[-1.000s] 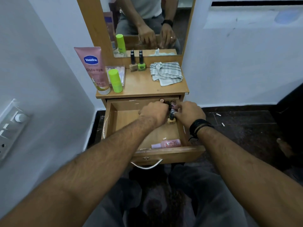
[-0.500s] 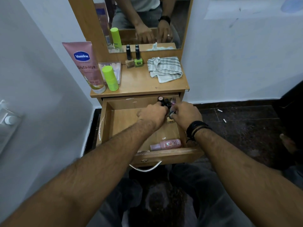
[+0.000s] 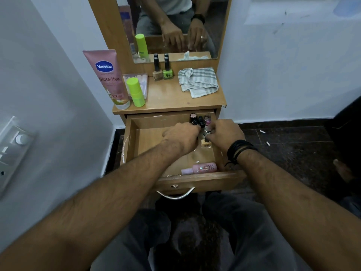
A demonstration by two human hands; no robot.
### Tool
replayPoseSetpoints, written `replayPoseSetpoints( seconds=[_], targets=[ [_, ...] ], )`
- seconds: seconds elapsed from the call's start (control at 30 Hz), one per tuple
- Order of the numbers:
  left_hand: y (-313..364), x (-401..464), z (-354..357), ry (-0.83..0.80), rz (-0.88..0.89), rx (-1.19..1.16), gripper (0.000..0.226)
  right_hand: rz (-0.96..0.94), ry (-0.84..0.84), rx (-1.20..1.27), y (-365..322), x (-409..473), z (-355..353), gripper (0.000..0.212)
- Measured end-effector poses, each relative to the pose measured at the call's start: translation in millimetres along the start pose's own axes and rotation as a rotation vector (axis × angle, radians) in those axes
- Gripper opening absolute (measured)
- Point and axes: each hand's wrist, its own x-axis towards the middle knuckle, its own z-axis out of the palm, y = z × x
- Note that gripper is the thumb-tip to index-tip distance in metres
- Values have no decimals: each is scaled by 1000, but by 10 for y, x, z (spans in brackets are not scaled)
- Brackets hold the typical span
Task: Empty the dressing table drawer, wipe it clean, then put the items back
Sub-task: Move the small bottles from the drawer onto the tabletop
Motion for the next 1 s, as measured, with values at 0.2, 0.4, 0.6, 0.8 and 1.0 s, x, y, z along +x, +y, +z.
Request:
replayPoseSetpoints(
  seconds=[0.2,0.4,0.6,0.8,1.0],
  targets=[
    [-242,-126,-589,106,41,-29,19,-15,73,126,-241,76,-436,13],
    [-553,115,-1237,305,-33,-27,27,-95,204,176,-658,478,-860,11],
    [-722,536,-1433,398,-152,-23,20,-147,276,179,-1014,1024,-939,13],
    [-789,937,-1395,391,-203,112,21,-154,273,150,-1205,1489,-772,15],
    [-992,1152,-1324,359,-267,122,23,-166,266,135,-1254,1736,-642,21]
  ],
)
